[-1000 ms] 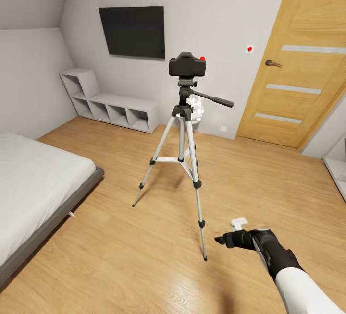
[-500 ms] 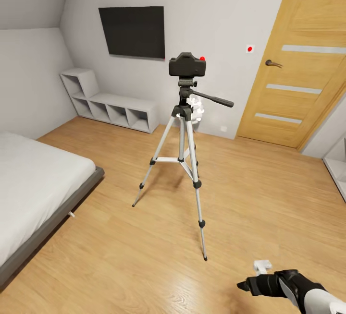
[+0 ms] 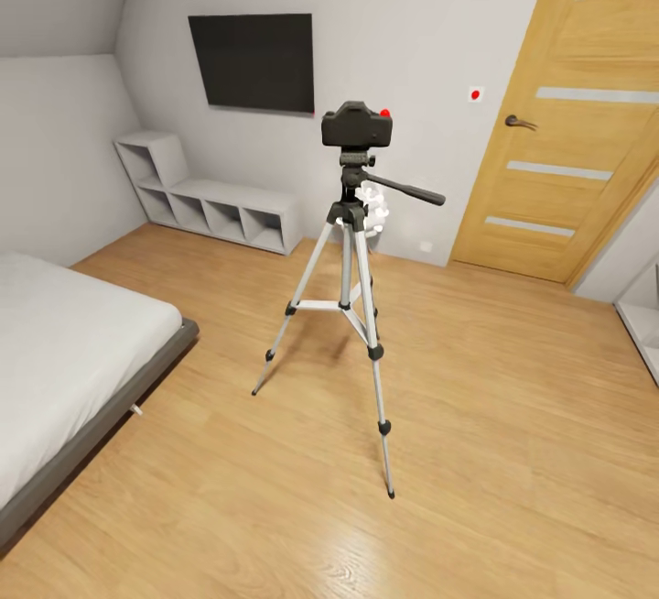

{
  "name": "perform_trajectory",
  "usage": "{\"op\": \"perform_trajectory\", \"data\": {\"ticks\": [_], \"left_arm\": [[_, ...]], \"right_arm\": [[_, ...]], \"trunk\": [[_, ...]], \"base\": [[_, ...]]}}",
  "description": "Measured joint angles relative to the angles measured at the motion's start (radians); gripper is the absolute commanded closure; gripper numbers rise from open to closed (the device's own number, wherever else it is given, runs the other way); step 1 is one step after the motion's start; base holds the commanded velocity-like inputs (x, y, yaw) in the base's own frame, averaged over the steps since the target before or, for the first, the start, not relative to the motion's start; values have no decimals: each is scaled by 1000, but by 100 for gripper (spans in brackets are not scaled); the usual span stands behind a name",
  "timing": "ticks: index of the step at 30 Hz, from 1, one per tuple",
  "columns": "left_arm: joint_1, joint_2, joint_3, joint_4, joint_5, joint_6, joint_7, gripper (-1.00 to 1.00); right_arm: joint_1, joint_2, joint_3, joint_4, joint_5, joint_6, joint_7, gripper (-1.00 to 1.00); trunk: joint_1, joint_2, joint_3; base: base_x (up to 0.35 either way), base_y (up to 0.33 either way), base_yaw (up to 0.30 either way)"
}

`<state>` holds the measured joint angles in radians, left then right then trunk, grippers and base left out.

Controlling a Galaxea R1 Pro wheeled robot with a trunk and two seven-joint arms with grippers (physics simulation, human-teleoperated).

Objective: Attach the digital camera to the camera tripod in the bedroom.

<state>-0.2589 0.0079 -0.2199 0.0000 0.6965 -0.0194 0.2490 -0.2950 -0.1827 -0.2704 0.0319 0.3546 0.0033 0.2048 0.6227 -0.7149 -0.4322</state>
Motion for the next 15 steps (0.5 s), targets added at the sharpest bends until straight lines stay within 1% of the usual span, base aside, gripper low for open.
{"op": "perform_trajectory", "data": {"ticks": [6, 7, 8, 15], "left_arm": [[0, 1, 0, -1, 0, 0, 0, -100], [0, 3, -1, -3, -4, -1, 0, -100], [0, 7, -6, -10, -15, -2, -1, -100], [0, 9, -4, -15, -17, -2, -1, -100]], "right_arm": [[22, 17, 0, 1, -1, -17, -68, -100], [26, 21, 0, 1, -2, -20, -85, -100], [27, 24, 0, 1, -2, -20, -91, -100], [29, 25, 0, 2, -1, -19, -93, -100]], "trunk": [[0, 0, 8], [0, 0, 9], [0, 0, 11], [0, 0, 22]], "base": [[0, 0, 0], [0, 0, 0], [0, 0, 0], [0, 0, 0]]}}
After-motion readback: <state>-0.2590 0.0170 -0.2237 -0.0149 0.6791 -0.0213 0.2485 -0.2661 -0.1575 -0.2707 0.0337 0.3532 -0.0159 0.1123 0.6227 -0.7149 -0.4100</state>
